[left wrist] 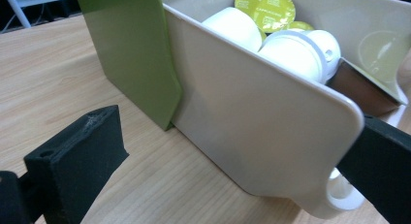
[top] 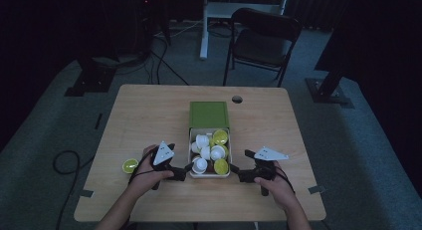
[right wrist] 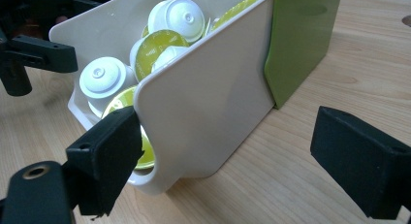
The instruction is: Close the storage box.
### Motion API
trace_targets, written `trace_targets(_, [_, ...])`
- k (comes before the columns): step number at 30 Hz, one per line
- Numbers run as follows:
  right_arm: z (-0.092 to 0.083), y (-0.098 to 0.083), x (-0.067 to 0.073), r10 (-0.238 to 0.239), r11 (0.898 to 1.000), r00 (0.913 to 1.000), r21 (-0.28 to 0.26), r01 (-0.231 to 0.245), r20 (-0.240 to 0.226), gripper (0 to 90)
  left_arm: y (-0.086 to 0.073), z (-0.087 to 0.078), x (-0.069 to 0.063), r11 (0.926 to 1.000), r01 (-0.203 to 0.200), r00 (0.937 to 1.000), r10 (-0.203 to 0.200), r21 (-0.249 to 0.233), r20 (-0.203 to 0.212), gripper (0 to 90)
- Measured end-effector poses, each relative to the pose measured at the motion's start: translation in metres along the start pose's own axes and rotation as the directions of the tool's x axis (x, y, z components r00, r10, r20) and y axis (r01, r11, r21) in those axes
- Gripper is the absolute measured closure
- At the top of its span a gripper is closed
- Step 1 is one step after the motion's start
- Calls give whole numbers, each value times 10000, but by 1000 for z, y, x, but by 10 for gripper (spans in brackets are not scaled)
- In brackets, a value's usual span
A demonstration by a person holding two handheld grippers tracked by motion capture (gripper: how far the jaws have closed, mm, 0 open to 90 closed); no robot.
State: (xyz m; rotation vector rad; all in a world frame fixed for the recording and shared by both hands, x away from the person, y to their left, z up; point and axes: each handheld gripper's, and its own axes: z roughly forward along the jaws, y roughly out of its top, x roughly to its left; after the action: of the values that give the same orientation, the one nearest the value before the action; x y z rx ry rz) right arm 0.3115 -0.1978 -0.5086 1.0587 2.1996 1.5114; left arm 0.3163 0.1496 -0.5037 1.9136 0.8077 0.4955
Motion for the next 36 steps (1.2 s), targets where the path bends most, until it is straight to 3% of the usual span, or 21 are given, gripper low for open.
trace_targets(14, [8,4,-3,-48,10000,10000,76,48,41,111,5,6,8,9999,-38,10000,39,106,-86,2])
trace_targets(36, [15,9,-12,-193,9998,9993,-5,193,317,111,9,15,16,9996,243,9996,-242,114,-125,1])
